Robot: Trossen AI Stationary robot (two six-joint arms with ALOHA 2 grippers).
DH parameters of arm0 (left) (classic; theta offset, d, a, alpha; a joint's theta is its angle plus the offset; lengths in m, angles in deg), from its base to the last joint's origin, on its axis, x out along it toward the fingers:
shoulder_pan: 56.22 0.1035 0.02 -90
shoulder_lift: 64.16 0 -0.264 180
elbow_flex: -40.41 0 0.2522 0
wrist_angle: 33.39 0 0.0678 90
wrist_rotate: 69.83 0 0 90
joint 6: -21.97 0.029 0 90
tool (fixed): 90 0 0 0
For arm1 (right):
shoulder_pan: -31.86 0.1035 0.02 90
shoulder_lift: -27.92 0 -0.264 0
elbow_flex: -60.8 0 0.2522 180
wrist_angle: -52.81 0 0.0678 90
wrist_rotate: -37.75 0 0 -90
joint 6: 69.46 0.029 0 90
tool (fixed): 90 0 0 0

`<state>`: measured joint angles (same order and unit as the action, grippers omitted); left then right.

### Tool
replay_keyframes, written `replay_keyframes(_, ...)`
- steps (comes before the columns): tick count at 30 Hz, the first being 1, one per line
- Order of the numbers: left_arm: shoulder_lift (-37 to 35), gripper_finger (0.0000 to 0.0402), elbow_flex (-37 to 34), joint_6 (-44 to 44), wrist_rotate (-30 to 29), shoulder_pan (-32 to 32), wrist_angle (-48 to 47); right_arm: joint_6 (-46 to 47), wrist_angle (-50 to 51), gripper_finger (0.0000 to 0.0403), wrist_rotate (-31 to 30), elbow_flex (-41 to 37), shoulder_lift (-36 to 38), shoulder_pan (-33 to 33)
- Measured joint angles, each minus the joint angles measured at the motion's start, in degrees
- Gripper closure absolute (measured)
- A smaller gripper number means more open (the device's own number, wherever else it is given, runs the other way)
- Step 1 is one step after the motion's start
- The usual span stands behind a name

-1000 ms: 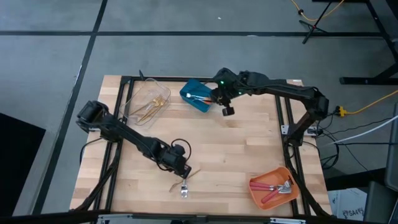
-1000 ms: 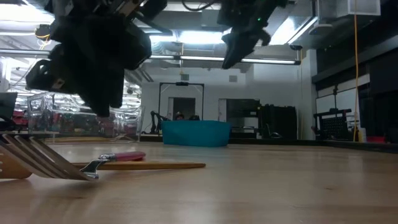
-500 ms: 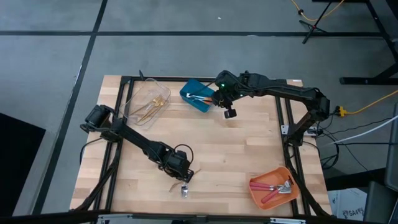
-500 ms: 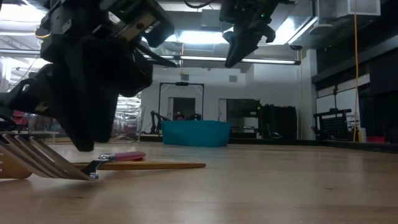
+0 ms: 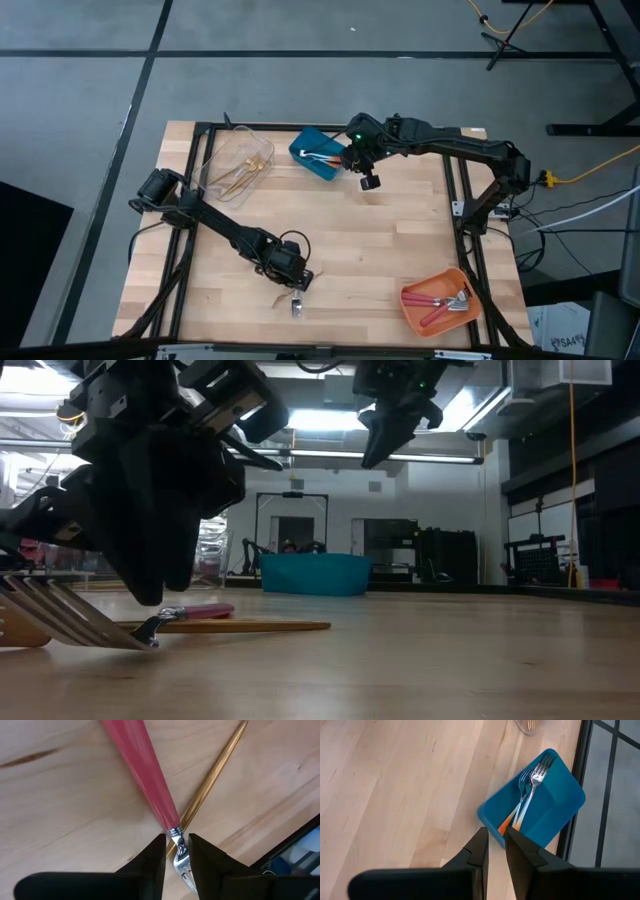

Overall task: Sort silverware by color (type)
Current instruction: Put the pink fork into the orange bin

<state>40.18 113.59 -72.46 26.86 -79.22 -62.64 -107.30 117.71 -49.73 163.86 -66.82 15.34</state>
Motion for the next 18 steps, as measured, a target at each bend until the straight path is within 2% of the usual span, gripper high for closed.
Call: replay_keyframes(18,-0.02,0.0325,0.02,1.81,-1.59,-0.02,-0.04,0.00,0.00,0.0349,0.02,0.02,0.00,0.00)
